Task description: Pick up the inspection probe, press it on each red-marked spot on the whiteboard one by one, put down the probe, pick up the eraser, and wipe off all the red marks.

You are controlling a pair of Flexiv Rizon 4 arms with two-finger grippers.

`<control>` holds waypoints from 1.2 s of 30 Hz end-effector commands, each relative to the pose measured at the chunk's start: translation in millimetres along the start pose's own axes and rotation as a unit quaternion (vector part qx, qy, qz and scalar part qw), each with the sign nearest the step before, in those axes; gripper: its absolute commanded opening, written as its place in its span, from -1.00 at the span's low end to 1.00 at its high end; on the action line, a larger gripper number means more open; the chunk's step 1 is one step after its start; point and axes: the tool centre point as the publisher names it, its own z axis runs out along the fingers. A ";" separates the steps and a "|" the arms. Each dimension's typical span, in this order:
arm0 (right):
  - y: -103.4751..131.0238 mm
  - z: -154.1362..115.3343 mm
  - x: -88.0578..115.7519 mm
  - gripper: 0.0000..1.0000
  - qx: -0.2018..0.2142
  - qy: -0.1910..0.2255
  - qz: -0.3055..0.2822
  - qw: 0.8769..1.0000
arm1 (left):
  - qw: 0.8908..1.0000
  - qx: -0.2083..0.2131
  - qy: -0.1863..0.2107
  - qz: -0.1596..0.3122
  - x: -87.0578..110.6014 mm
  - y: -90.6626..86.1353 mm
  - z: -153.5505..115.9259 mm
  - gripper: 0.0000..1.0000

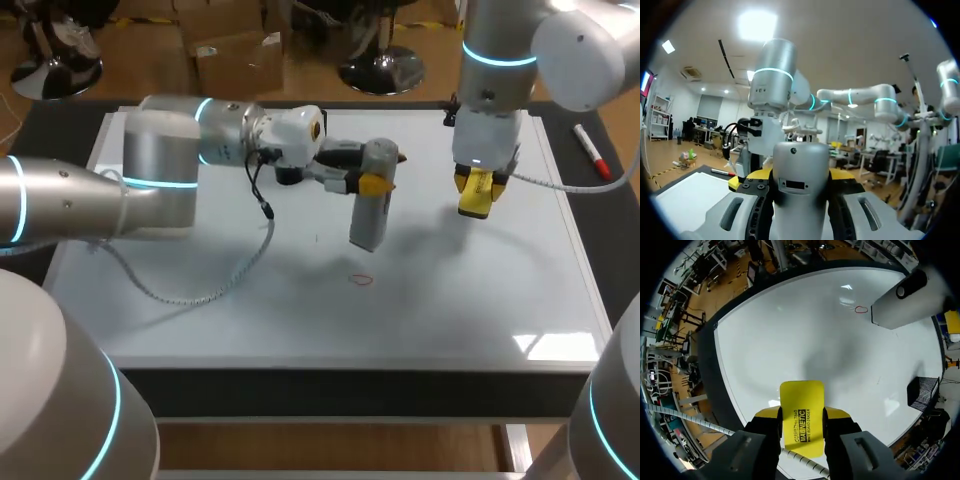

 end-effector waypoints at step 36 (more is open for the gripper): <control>-0.1 -0.9 1.2 -1.00 0.002 0.001 -0.001 1.000 | 0.998 0.014 0.056 -0.015 25.4 43.8 -10.7 -1.00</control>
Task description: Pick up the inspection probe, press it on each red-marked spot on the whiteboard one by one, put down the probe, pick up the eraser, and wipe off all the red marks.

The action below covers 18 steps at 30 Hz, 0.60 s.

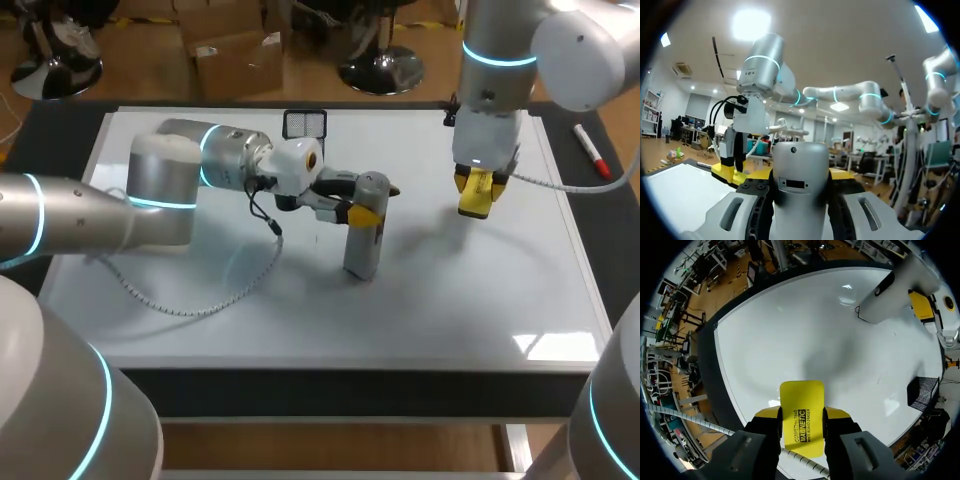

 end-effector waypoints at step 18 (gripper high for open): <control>-0.1 -0.9 1.2 -1.00 0.002 0.001 -0.001 1.000 | 0.999 -0.050 0.003 0.011 2.9 5.3 -4.6 -1.00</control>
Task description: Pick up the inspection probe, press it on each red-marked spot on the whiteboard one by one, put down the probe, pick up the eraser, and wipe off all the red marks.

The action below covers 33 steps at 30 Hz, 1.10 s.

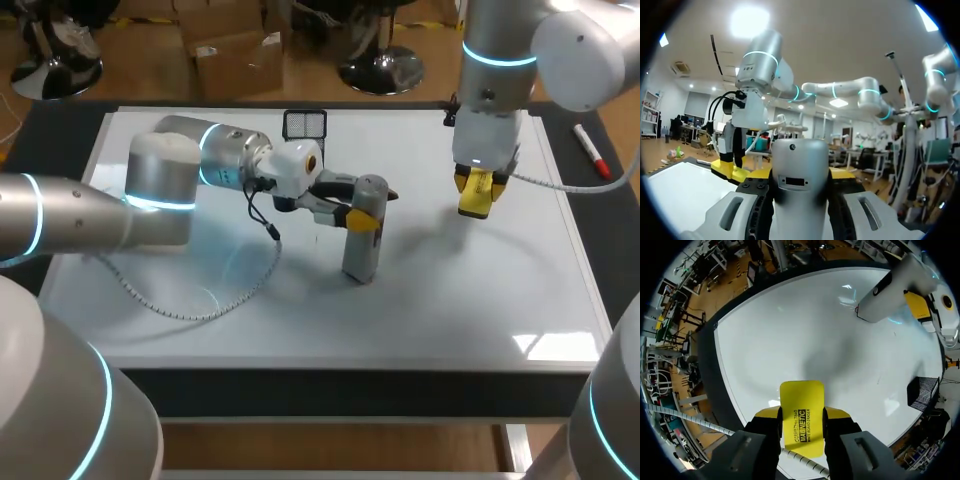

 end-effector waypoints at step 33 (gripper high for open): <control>-0.1 -0.9 1.2 -1.00 0.002 0.001 -0.001 1.000 | 0.993 -0.111 0.012 0.039 13.8 -6.5 -0.8 -1.00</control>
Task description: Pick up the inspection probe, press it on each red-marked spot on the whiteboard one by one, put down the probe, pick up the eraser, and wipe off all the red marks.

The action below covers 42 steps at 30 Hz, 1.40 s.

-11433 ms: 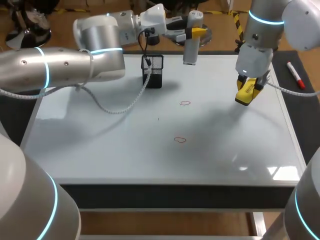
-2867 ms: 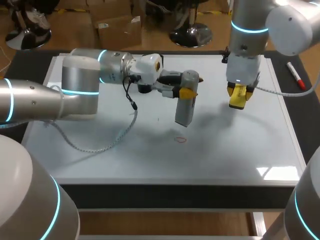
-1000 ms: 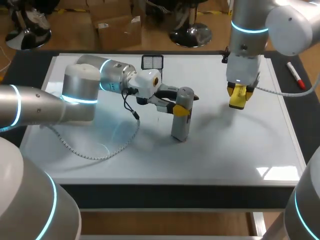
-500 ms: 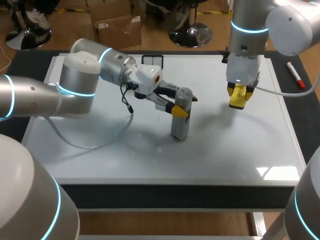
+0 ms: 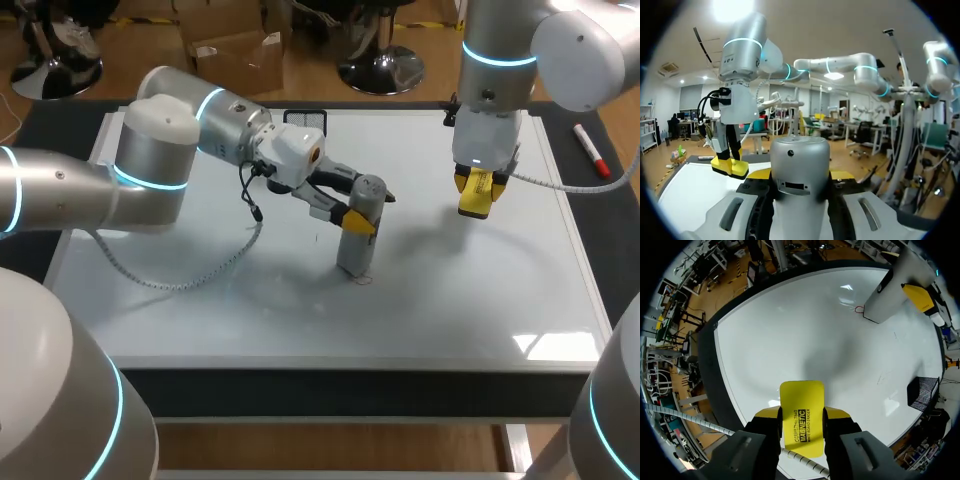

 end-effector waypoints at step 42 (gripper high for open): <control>-0.1 -0.9 1.2 -1.00 0.002 0.001 -0.001 1.000 | 0.999 0.034 0.011 0.006 -6.6 -31.4 -129.9 -1.00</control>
